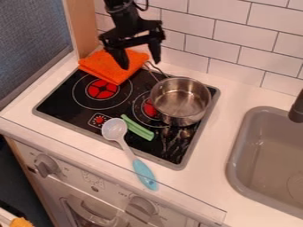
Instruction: Take the silver pot and keep it on the bottom left of the stove.
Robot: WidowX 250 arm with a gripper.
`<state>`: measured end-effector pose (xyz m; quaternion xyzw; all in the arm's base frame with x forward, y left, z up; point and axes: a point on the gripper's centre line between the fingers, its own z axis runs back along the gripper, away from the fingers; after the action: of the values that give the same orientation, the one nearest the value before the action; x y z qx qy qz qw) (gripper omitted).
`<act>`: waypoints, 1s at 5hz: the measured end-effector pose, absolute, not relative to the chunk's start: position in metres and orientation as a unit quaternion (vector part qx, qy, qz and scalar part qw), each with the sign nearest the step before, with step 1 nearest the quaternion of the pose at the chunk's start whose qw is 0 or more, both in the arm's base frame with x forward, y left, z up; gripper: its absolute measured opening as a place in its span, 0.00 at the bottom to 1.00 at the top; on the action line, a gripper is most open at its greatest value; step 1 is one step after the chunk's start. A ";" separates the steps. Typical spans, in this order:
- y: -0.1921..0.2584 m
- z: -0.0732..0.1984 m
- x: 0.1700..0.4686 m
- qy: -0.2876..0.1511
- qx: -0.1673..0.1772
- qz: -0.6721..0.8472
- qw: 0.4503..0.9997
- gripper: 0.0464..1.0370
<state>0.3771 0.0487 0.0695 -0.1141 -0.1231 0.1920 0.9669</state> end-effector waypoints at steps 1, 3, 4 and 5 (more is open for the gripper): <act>0.025 0.064 0.381 -0.127 -0.109 0.160 0.973 0.96; 0.004 0.033 0.364 -0.076 -0.095 0.140 0.983 0.96; 0.003 0.016 0.356 -0.051 -0.092 0.144 0.984 0.89; 0.011 0.010 0.357 -0.029 -0.083 0.154 0.984 0.62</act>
<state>0.3566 0.0105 0.0101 -0.0826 -0.0294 0.1536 0.9842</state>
